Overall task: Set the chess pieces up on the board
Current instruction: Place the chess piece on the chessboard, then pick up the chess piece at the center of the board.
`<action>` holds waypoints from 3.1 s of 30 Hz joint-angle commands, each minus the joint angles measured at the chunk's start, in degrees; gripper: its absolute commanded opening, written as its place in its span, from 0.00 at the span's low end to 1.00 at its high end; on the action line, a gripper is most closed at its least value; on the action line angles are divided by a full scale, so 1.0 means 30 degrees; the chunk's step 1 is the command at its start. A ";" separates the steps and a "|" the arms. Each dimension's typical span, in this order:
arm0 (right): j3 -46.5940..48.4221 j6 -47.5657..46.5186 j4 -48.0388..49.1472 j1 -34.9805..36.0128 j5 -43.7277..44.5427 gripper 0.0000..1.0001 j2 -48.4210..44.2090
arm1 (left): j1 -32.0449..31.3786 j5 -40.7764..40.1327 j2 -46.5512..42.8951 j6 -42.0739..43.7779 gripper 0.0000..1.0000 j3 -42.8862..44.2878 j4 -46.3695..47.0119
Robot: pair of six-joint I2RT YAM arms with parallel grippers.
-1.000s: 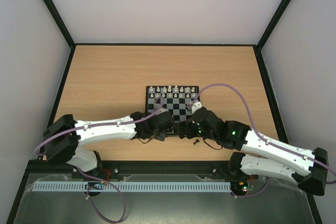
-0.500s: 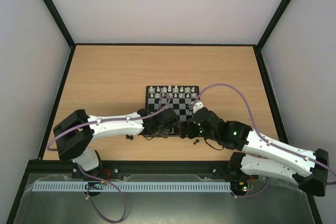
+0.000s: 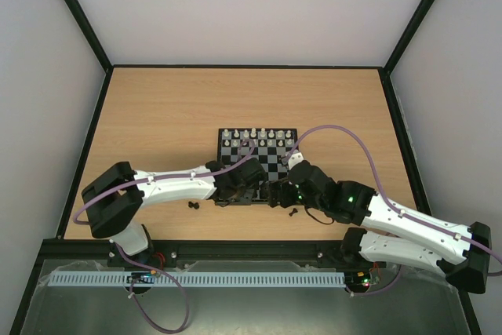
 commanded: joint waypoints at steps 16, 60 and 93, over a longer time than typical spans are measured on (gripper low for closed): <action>-0.0209 -0.0057 -0.0079 -0.0078 -0.0014 0.92 0.0040 | 0.0067 0.0364 -0.0137 -0.0001 0.22 0.0370 -0.0025; 0.0612 0.0177 -0.0514 -0.0092 -0.1471 0.92 0.1827 | 0.0955 -0.2401 -0.9904 -0.4905 0.99 -0.5926 -0.3115; 0.0202 -0.0654 -0.0160 -0.0103 -0.2351 0.89 0.0656 | 0.2222 -0.0867 -0.5749 -0.4556 0.56 -0.5964 -0.3405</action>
